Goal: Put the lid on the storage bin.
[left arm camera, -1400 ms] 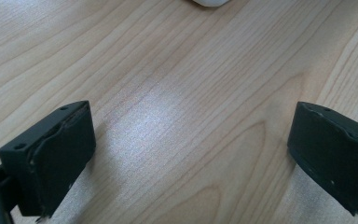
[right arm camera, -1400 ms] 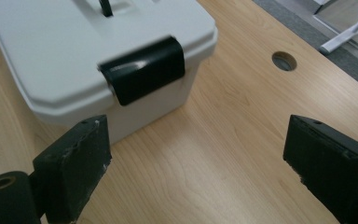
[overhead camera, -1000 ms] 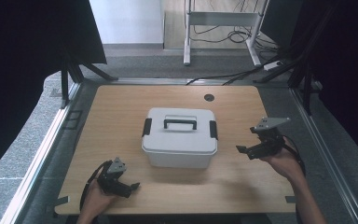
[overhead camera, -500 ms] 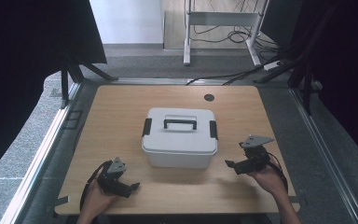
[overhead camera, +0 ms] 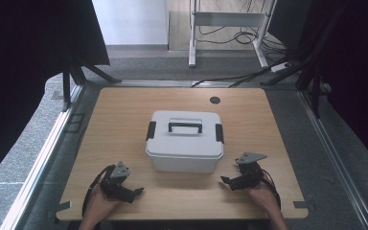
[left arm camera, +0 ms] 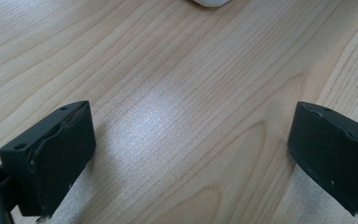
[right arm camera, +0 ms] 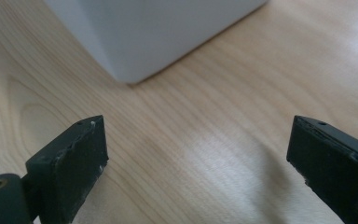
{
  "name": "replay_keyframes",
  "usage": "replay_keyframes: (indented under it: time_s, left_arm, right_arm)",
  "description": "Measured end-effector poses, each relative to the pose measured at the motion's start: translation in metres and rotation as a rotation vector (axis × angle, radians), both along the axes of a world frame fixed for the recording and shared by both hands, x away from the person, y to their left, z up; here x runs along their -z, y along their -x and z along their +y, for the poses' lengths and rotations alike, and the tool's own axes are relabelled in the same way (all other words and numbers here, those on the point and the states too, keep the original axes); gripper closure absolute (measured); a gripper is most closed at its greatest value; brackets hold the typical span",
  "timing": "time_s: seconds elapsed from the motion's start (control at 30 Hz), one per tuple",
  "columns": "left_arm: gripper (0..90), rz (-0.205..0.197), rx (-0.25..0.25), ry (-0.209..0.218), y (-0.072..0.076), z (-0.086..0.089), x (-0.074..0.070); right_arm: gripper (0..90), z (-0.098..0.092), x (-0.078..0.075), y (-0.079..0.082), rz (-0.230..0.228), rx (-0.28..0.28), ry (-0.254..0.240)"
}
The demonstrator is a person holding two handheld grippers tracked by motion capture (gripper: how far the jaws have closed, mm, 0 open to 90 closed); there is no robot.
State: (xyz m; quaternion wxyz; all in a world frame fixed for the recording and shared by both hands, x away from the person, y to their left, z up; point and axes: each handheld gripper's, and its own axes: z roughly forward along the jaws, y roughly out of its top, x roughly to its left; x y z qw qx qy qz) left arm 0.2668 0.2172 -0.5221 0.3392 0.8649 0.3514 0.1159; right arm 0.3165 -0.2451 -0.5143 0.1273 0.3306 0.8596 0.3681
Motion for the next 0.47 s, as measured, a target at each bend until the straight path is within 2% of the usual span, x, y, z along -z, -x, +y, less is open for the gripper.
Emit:
replay_keyframes:
  time_s: [0.1, 0.47]
  left_arm:
    - [0.9, 0.0, 0.0, 0.0, 0.0001, 0.0, 0.0]
    - [1.0, -0.001, -0.003, -0.001, 0.0006, -0.0003, 0.0001]
  right_arm:
    - [3.8, 0.0028, 0.0046, 0.0007, -0.001, 0.002, 0.029]
    - [2.6, 0.0032, 0.0052, 0.001, 0.0, 0.014, 0.03]
